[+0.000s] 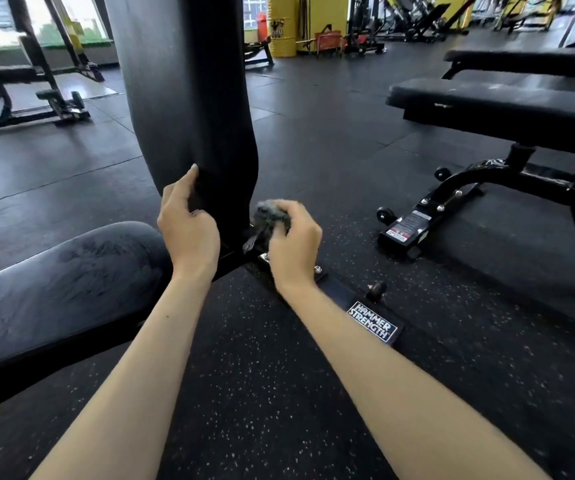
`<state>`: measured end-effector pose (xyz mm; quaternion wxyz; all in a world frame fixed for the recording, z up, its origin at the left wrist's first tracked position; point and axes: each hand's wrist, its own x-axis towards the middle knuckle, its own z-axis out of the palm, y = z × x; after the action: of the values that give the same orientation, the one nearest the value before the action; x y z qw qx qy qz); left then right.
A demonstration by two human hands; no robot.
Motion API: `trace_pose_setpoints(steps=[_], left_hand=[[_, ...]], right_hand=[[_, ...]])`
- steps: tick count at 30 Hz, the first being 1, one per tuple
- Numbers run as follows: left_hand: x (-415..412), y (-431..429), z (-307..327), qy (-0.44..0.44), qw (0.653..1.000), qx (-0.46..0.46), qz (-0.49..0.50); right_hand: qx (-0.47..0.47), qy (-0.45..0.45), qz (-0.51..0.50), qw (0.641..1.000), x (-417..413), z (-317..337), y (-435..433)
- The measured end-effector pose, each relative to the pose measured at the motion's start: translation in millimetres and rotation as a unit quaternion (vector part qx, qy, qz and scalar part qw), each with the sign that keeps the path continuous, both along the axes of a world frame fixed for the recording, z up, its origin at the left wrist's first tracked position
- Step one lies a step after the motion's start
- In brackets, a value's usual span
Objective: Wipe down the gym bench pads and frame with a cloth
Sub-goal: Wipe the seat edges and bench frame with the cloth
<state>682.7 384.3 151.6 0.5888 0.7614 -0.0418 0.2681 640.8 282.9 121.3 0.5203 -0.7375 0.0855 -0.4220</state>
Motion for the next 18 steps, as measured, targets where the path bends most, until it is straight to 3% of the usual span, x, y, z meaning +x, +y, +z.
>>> trace_pose_setpoints(steps=[2,4,8,12,15,18], left_hand=[[-1,7,-2,0.006,0.999,0.026,-0.027],[-4,10,-2,0.005,0.998,0.046,-0.049],[-2,10,-3,-0.001,0.998,0.031,-0.057],[-1,8,-4,0.004,0.998,0.029,-0.057],[-6,2,-3,0.005,0.998,0.023,-0.052],[-6,5,-1,0.018,0.998,0.028,-0.051]], right_hand=[[0.018,-0.061,-0.057,0.996,6,24,-11],[-0.023,-0.118,-0.063,0.991,12,44,-15],[-0.122,-0.132,-0.063,0.982,19,39,7],[-0.061,-0.143,-0.096,0.983,22,30,22],[-0.013,-0.101,-0.091,0.991,17,18,29],[-0.04,0.057,0.094,0.993,2,-17,41]])
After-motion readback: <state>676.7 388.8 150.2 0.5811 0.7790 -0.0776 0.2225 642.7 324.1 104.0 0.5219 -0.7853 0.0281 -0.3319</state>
